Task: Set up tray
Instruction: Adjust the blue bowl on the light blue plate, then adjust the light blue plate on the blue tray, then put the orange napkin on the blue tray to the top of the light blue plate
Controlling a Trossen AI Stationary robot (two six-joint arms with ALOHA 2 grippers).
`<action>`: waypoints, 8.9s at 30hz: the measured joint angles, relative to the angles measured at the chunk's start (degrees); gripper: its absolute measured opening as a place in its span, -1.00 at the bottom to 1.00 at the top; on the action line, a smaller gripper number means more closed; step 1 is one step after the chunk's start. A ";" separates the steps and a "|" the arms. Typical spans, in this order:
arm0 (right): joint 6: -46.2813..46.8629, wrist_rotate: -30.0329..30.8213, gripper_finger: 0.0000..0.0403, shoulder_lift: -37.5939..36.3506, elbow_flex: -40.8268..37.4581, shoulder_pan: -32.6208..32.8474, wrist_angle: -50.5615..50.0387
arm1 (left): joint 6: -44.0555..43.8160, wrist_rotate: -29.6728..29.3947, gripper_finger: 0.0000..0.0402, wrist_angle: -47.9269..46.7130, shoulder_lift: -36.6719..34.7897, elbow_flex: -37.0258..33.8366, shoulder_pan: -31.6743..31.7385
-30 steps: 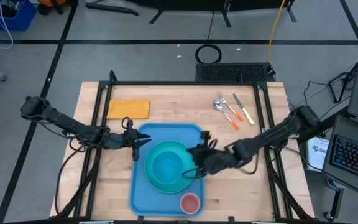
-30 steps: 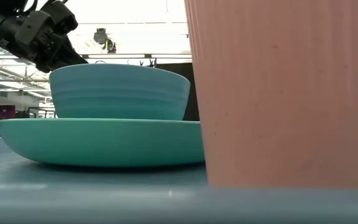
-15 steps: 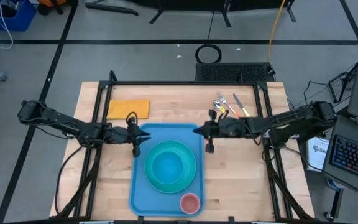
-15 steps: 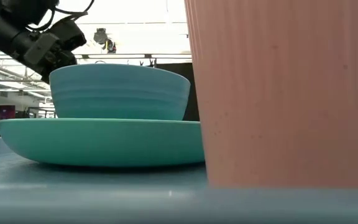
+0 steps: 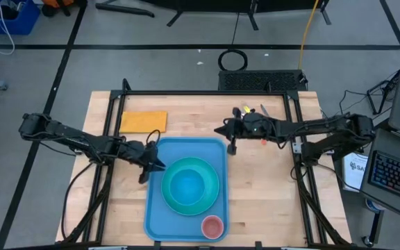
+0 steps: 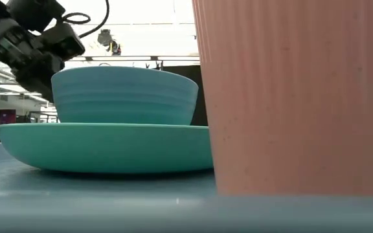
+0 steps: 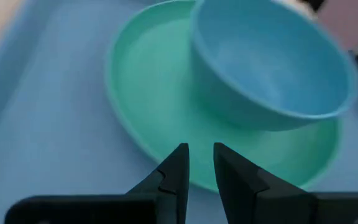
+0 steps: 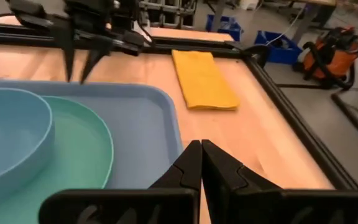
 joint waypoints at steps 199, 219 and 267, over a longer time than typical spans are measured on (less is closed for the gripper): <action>3.27 -3.81 -1.00 0.02 -8.39 -1.55 14.43 | 19.41 -24.30 -0.21 -3.82 19.98 2.10 29.58; 3.10 -3.81 -1.00 0.02 -8.39 -1.55 14.40 | 20.58 -18.24 -0.98 0.60 20.17 1.90 31.74; 0.56 -17.13 -0.97 9.13 -7.30 -3.76 19.08 | 14.99 -0.48 -1.00 8.43 9.07 1.99 25.36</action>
